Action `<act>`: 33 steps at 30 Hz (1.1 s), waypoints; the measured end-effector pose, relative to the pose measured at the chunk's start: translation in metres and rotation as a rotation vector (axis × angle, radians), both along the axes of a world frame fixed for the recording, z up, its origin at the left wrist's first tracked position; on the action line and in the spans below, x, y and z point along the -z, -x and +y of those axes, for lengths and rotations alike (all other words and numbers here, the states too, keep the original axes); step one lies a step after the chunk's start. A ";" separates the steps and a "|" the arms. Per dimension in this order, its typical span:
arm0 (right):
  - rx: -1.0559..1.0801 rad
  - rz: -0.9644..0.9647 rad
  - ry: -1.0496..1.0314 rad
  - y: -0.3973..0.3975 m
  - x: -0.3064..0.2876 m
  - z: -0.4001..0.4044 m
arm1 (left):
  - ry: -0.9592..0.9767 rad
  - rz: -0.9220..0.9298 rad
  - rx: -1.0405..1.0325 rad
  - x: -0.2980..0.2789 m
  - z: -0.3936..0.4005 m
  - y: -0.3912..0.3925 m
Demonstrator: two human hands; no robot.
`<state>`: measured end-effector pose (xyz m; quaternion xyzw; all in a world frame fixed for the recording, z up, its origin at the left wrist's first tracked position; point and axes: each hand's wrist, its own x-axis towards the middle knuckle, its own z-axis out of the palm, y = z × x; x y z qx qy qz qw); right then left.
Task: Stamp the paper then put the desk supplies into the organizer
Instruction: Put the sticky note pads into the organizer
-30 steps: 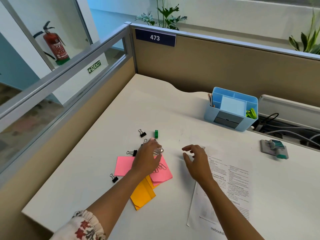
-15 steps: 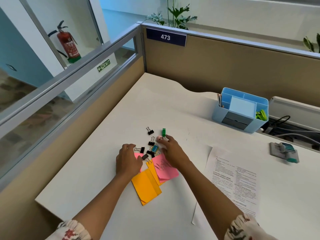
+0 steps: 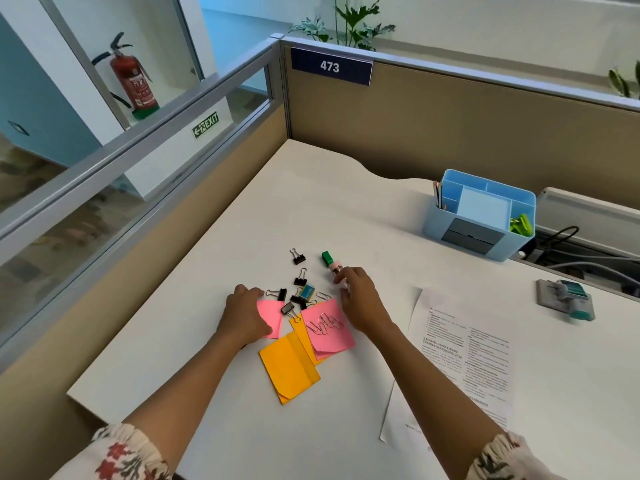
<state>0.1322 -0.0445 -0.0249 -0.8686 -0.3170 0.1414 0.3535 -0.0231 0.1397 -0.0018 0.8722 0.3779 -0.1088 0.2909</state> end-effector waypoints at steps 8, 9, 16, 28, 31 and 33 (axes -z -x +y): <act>0.107 0.024 -0.095 -0.005 -0.005 -0.027 | -0.065 0.103 0.094 -0.010 0.012 -0.009; 0.120 0.031 -0.102 -0.006 -0.005 -0.029 | -0.058 0.110 0.098 -0.012 0.015 -0.012; 0.300 0.198 -0.234 -0.020 -0.012 -0.043 | 0.119 0.186 0.229 -0.047 0.040 -0.042; 0.675 0.133 -0.542 -0.107 -0.079 -0.084 | 0.549 -0.161 0.227 -0.075 -0.011 -0.110; 0.724 0.006 -0.558 -0.136 -0.091 -0.094 | 0.639 -0.194 0.225 -0.068 -0.035 -0.121; 0.751 -0.085 -0.572 -0.155 -0.095 -0.097 | 0.683 -0.192 0.219 -0.063 -0.047 -0.127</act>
